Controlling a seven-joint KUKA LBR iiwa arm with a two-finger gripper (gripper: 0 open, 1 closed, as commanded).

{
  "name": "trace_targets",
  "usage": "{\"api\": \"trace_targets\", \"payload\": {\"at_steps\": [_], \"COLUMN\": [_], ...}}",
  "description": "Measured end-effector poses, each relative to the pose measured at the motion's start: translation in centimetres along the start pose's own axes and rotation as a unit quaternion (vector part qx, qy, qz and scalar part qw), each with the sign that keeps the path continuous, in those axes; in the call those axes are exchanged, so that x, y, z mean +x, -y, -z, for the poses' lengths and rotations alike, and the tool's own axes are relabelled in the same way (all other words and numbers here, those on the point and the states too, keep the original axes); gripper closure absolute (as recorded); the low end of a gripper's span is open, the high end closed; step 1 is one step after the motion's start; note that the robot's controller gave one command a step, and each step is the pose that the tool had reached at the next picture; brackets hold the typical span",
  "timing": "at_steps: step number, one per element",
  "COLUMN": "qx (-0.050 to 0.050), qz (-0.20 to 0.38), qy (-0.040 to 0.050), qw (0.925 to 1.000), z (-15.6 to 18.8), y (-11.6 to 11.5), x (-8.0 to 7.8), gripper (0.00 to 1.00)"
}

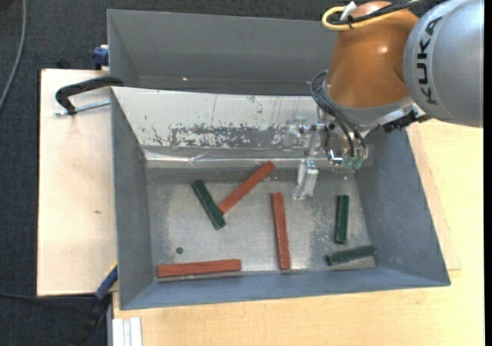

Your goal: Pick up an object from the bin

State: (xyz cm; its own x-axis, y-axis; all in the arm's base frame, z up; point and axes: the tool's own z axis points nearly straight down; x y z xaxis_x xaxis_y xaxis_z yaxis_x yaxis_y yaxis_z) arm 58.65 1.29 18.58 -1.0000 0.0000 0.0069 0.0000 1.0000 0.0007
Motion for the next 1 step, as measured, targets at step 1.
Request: {"api": "trace_targets", "payload": {"at_steps": [1], "qx": [0.000], "qz": [0.000], "qy": [0.0044], "qw": [1.0000], "z": [0.50], "y": [0.00], "x": [-0.17], "gripper": [0.00]}}
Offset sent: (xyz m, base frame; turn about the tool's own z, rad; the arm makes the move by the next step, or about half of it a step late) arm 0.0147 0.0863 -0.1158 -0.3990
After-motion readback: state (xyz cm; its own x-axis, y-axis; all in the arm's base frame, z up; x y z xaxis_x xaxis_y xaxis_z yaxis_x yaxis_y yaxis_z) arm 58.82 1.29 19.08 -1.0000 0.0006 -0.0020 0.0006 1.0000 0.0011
